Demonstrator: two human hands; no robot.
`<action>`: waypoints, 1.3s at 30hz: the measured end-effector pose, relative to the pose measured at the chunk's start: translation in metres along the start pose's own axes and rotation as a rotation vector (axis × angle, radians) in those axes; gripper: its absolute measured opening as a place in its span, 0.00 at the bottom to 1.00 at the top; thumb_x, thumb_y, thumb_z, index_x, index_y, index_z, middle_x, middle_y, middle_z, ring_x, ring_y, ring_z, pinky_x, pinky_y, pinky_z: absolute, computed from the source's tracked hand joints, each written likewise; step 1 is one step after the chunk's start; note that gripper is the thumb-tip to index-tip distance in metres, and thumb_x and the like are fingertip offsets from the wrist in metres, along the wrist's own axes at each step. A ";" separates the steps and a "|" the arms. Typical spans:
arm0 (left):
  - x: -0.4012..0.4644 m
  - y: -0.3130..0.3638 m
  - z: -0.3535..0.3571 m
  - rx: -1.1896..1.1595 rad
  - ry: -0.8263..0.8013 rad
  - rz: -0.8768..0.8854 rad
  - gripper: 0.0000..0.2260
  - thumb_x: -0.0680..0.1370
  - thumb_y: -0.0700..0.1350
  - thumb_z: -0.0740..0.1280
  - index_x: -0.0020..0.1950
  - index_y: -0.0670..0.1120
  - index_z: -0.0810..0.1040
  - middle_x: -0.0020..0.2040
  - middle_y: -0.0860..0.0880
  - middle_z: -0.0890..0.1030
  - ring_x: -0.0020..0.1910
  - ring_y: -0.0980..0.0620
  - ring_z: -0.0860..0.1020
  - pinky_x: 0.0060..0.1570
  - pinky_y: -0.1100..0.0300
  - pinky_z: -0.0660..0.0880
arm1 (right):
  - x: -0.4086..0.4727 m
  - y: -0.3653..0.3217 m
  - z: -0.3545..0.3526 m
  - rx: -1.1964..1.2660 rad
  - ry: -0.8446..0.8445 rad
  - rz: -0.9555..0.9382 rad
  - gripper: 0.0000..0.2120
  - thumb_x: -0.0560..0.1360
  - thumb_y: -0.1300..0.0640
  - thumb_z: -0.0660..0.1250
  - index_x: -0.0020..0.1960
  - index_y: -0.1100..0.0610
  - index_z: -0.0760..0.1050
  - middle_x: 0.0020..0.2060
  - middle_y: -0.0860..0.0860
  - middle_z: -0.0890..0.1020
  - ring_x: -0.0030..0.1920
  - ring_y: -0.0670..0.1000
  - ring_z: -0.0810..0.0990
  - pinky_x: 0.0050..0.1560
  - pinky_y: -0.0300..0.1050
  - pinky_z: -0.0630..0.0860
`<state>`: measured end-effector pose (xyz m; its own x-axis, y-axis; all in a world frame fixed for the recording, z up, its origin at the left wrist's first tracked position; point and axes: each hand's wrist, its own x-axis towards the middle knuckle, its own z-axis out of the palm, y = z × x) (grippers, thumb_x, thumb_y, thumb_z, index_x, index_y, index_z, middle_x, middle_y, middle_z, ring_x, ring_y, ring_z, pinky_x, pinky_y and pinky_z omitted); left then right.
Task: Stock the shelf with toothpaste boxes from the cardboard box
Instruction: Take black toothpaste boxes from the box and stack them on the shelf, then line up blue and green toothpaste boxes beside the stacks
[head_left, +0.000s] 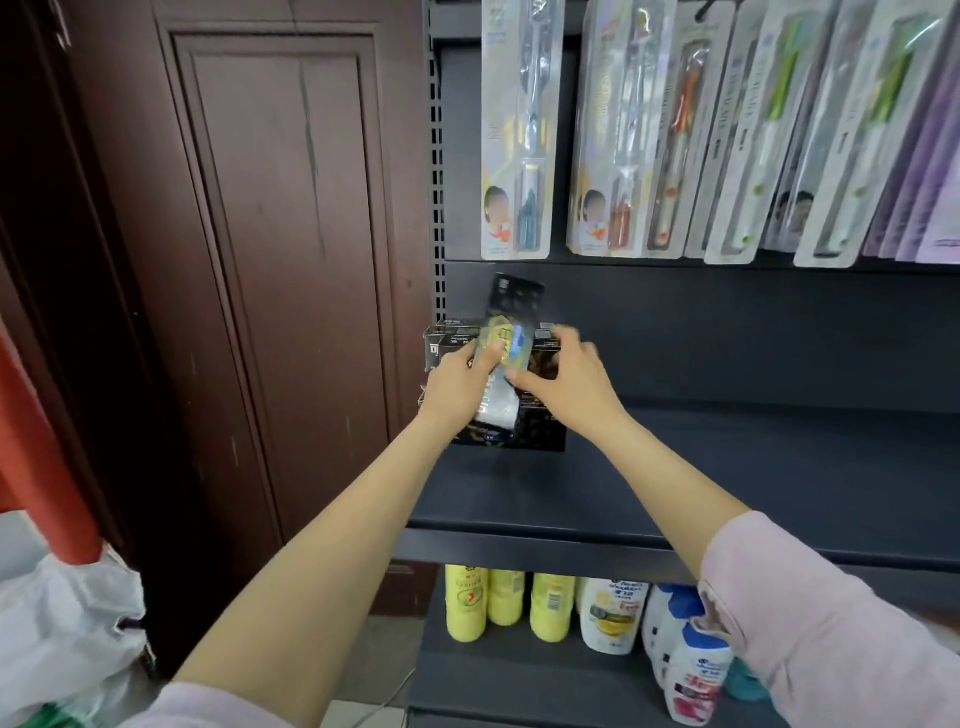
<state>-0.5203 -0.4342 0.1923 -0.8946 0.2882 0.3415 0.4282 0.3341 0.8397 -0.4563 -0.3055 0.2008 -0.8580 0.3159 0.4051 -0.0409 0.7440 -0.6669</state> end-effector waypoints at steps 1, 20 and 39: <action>0.005 0.000 -0.004 0.135 -0.038 0.054 0.23 0.80 0.58 0.58 0.72 0.49 0.69 0.64 0.45 0.77 0.65 0.44 0.73 0.61 0.52 0.69 | 0.000 0.001 -0.003 0.003 0.067 -0.021 0.41 0.71 0.47 0.71 0.75 0.54 0.53 0.67 0.57 0.63 0.68 0.55 0.64 0.64 0.48 0.67; 0.012 -0.001 0.012 0.844 0.078 0.427 0.19 0.77 0.49 0.62 0.69 0.52 0.70 0.65 0.51 0.70 0.67 0.50 0.65 0.68 0.51 0.57 | 0.004 0.034 -0.004 -0.322 0.041 -0.174 0.26 0.78 0.59 0.62 0.74 0.52 0.60 0.71 0.48 0.63 0.71 0.50 0.60 0.62 0.47 0.70; -0.179 0.133 0.295 0.387 -0.364 0.406 0.08 0.77 0.46 0.63 0.54 0.47 0.77 0.48 0.50 0.81 0.47 0.49 0.78 0.40 0.58 0.72 | -0.204 0.212 -0.238 -0.373 0.000 0.220 0.09 0.76 0.56 0.61 0.52 0.53 0.79 0.48 0.56 0.83 0.52 0.60 0.79 0.49 0.51 0.77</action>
<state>-0.2649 -0.1765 0.1181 -0.5816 0.7208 0.3772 0.7974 0.4133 0.4396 -0.1682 -0.0716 0.1257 -0.8253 0.4913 0.2785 0.3313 0.8206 -0.4657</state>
